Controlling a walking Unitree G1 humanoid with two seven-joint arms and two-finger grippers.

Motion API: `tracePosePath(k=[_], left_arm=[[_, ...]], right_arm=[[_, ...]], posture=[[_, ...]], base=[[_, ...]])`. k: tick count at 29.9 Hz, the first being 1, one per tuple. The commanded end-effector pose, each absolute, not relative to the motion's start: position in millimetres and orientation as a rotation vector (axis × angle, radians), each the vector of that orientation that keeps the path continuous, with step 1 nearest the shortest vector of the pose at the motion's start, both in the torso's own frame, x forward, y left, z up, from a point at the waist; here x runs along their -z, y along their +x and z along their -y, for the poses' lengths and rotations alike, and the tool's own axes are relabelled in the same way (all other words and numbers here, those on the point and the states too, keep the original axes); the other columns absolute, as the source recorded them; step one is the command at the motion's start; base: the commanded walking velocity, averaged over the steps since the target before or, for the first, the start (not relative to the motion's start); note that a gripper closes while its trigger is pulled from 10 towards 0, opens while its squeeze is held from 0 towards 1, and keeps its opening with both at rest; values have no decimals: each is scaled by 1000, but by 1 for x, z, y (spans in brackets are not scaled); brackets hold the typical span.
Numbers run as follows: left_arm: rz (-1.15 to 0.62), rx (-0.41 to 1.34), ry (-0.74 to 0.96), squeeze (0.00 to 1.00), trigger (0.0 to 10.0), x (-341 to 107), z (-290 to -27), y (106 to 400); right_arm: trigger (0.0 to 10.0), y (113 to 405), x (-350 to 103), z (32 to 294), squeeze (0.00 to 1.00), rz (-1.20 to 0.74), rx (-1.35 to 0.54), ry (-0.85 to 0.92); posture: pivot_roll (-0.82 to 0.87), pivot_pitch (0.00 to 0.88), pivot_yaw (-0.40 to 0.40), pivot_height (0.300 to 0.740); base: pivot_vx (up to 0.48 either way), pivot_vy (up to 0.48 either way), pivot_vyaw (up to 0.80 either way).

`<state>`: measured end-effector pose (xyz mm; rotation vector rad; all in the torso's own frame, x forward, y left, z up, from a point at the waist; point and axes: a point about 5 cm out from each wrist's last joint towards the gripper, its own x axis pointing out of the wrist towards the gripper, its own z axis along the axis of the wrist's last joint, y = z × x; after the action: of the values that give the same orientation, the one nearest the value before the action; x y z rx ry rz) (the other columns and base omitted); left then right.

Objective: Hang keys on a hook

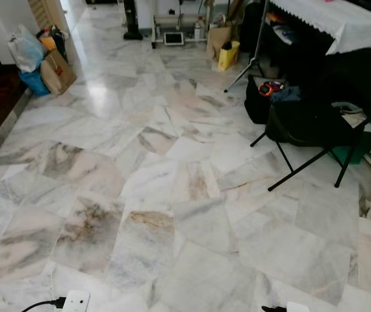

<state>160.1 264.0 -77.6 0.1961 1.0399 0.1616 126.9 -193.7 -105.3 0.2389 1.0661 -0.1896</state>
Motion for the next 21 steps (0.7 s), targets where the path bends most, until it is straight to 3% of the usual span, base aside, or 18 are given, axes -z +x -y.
tracePosePath(k=[1,9,16,21], left_arm=[[-1045,-170,195,0,10000,78,-265,158],[-1030,-169,197,0,10000,79,-260,158],[-1016,-160,169,0,10000,81,-254,158],[-1026,-170,151,0,10000,82,-253,158]], right_arm=[[10000,123,107,194,0,-1076,207,249],[10000,119,107,200,0,-1085,208,230],[10000,119,106,206,0,-1085,210,218],[10000,120,106,205,0,-1080,204,216]], posture=[[56,0,39,740],[54,0,2,740],[65,0,-30,740],[63,0,-33,740]], base=[[0,0,-788],[0,0,-789],[0,-401,-788],[0,0,-788]])
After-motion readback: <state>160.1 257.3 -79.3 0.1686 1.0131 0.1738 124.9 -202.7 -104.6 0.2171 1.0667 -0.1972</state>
